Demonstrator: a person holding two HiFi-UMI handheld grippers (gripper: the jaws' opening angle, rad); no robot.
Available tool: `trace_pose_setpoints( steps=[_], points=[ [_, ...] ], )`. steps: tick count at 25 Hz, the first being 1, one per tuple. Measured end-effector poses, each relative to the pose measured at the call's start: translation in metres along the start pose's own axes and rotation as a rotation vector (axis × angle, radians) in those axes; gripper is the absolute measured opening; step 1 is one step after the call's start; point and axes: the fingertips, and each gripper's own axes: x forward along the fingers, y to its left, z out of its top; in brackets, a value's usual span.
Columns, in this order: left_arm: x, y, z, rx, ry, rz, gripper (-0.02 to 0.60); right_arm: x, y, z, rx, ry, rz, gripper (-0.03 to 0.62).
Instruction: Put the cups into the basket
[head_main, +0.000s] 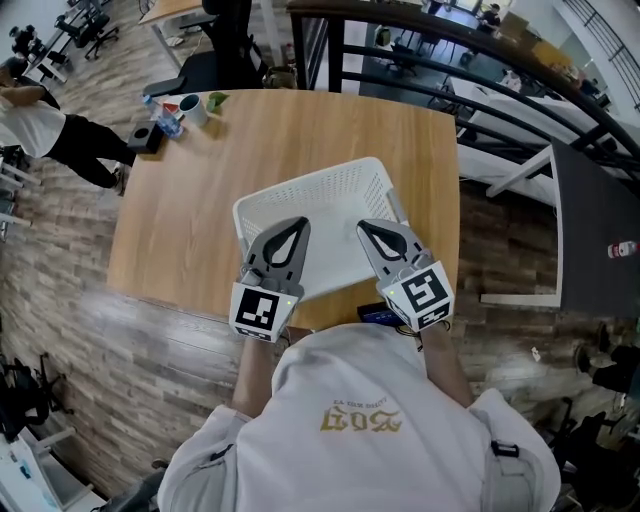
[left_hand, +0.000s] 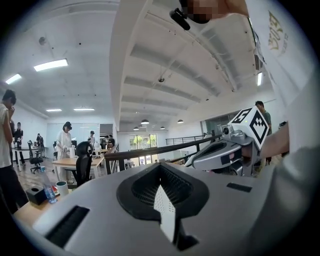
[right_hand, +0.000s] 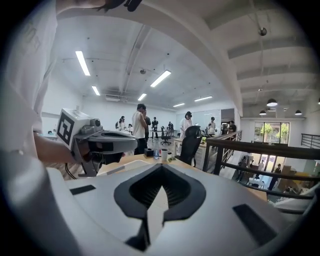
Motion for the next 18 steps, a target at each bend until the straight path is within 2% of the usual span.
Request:
trace_pose_setpoints(
  steps=[8, 15, 18],
  points=[
    [0.001, 0.003, 0.011, -0.01, -0.044, 0.026, 0.006, -0.007, -0.009, 0.016, 0.009, -0.067, -0.067, 0.01],
    [-0.001, 0.001, 0.008, -0.035, -0.022, 0.023, 0.006, -0.01, -0.012, 0.017, 0.047, -0.077, -0.094, 0.009],
    [-0.001, -0.001, 0.002, -0.02, -0.011, 0.008, 0.006, -0.01, -0.012, 0.015, 0.045, -0.072, -0.1, 0.009]
  ],
)
